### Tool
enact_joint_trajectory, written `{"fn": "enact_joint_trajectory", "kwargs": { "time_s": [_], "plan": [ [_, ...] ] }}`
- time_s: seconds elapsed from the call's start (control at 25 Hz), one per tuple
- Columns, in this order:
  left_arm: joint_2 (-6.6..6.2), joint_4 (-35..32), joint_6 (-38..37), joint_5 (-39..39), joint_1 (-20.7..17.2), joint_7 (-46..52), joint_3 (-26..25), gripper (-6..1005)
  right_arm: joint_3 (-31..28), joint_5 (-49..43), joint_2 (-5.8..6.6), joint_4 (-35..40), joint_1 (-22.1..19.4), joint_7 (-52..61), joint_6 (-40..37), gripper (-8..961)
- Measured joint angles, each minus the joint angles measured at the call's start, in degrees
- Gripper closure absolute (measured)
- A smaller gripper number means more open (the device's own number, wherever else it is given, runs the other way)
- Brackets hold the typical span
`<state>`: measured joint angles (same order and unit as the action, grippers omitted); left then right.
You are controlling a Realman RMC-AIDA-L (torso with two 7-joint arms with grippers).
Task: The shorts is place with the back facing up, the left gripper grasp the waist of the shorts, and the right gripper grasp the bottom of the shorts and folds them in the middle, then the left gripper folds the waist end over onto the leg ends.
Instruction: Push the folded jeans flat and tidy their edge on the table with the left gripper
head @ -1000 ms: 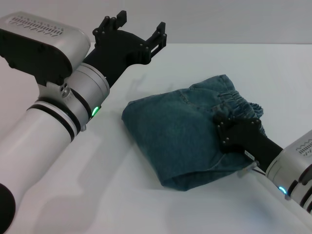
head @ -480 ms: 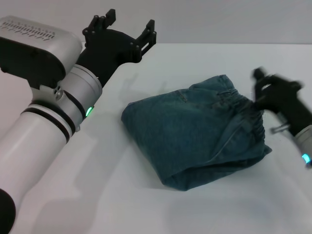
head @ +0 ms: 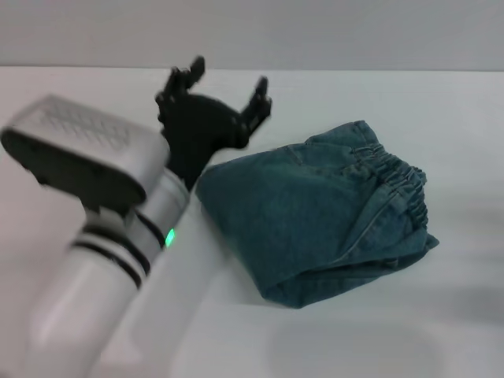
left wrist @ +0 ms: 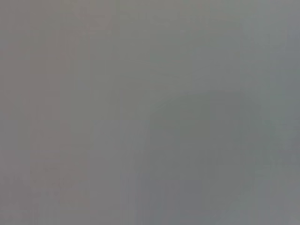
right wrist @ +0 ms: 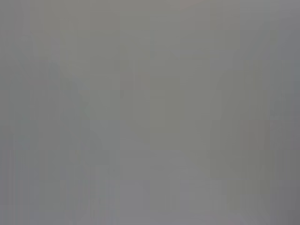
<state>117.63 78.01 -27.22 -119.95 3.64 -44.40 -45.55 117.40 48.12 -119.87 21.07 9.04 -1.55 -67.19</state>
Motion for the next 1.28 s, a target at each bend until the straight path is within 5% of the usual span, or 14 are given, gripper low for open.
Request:
{"fn": "enact_joint_trajectory", "kwargs": {
  "time_s": [0.24, 0.32, 0.48, 0.68, 1.28],
  "plan": [
    [0.0, -9.3, -11.7, -8.5, -0.3, 8.8, 8.9, 191, -0.1, 0.3, -0.01, -1.8, -1.4, 0.4, -0.3, 838],
    [0.07, -18.6, -19.8, -15.3, 1.7, 19.0, 13.6, 193, 0.2, 0.6, -0.01, -2.3, -1.4, 0.5, -0.1, 838],
    [0.17, -28.0, -24.9, -19.5, 4.8, 30.7, 17.2, 359, 0.7, 0.8, -0.01, -2.5, -1.4, 0.6, 0.5, 837],
    [0.33, -35.2, -29.9, -23.2, 6.8, 33.4, 21.1, 535, 1.0, 0.8, -0.01, -2.4, -1.0, 0.6, 1.5, 836],
    [0.54, -42.9, -31.3, -27.4, 10.3, 40.9, 26.2, 978, 1.8, 0.9, -0.01, -1.0, -0.6, 0.6, 2.5, 833]
  ]
}}
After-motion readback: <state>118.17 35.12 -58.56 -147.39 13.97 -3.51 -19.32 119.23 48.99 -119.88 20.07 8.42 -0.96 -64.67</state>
